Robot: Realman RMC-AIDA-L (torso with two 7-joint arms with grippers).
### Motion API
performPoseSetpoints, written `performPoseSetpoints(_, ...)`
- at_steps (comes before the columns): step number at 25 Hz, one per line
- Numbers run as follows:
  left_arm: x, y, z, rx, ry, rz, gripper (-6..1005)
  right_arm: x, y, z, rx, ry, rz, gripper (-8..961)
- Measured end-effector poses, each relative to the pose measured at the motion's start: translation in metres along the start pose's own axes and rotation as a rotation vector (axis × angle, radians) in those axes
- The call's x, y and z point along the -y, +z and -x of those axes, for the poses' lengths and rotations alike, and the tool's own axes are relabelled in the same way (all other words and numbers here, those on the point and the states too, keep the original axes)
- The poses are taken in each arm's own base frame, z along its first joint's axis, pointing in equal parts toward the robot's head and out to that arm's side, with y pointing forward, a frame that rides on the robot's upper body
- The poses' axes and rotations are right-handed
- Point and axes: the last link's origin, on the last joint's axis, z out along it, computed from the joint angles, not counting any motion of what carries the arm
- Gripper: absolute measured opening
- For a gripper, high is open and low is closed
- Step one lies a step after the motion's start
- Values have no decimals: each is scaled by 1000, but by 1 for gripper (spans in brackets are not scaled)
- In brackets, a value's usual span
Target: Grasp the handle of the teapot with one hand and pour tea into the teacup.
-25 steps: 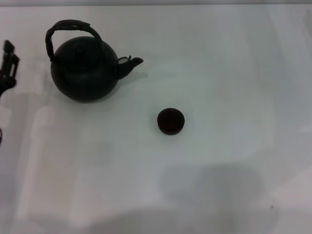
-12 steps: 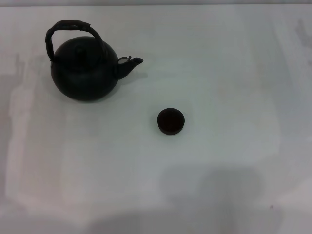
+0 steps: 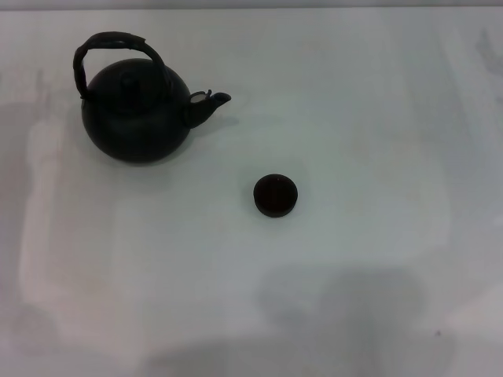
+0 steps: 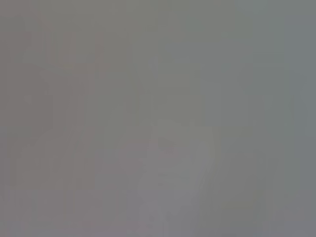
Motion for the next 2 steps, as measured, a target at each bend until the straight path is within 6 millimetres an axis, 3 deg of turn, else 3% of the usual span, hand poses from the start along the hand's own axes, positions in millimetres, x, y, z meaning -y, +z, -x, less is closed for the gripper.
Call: performPoseSetpoints(2, 0, 4, 0, 9, 5, 0, 680, 1, 0, 0, -1, 0, -3, 829)
